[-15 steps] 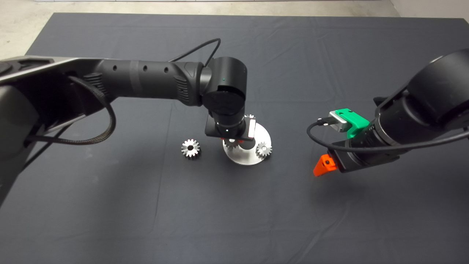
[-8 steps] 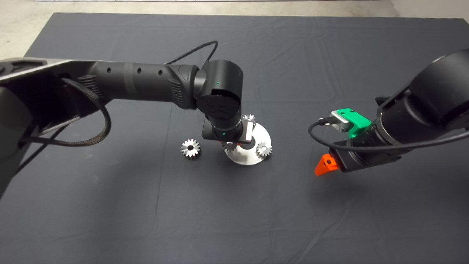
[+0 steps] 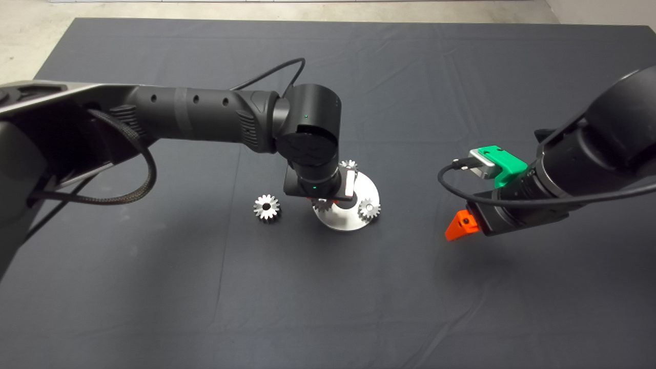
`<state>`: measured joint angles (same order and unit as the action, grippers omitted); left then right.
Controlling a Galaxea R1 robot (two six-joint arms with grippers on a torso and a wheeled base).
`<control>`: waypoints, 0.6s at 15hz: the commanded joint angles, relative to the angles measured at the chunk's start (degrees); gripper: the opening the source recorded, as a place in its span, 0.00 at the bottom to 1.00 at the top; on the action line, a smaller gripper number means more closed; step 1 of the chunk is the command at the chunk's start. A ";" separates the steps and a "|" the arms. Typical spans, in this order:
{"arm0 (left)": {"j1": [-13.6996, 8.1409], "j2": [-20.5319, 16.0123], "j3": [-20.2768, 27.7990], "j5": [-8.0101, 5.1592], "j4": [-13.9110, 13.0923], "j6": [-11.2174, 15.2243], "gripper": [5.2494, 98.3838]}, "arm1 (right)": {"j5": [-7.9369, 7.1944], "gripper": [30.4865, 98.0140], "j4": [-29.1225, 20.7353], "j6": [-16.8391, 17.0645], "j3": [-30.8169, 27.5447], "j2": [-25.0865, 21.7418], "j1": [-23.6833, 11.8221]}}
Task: Remove an incorrectly installed larger gear and replace it with the correct smaller gear
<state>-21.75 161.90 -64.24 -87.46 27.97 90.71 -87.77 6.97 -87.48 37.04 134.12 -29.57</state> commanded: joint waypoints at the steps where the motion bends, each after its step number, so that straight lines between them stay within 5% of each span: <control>1: -0.93 0.04 0.45 -0.70 0.69 0.17 0.24 | -4.17 1.00 -1.61 0.29 -0.58 -0.30 -1.54; 9: 0.30 0.22 -0.37 -0.52 0.86 -0.18 0.24 | -4.26 1.00 -1.61 0.20 -1.39 -0.39 -1.45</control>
<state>-21.74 161.92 -64.24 -87.46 27.97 90.76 -87.76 6.96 -87.46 36.90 134.10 -29.57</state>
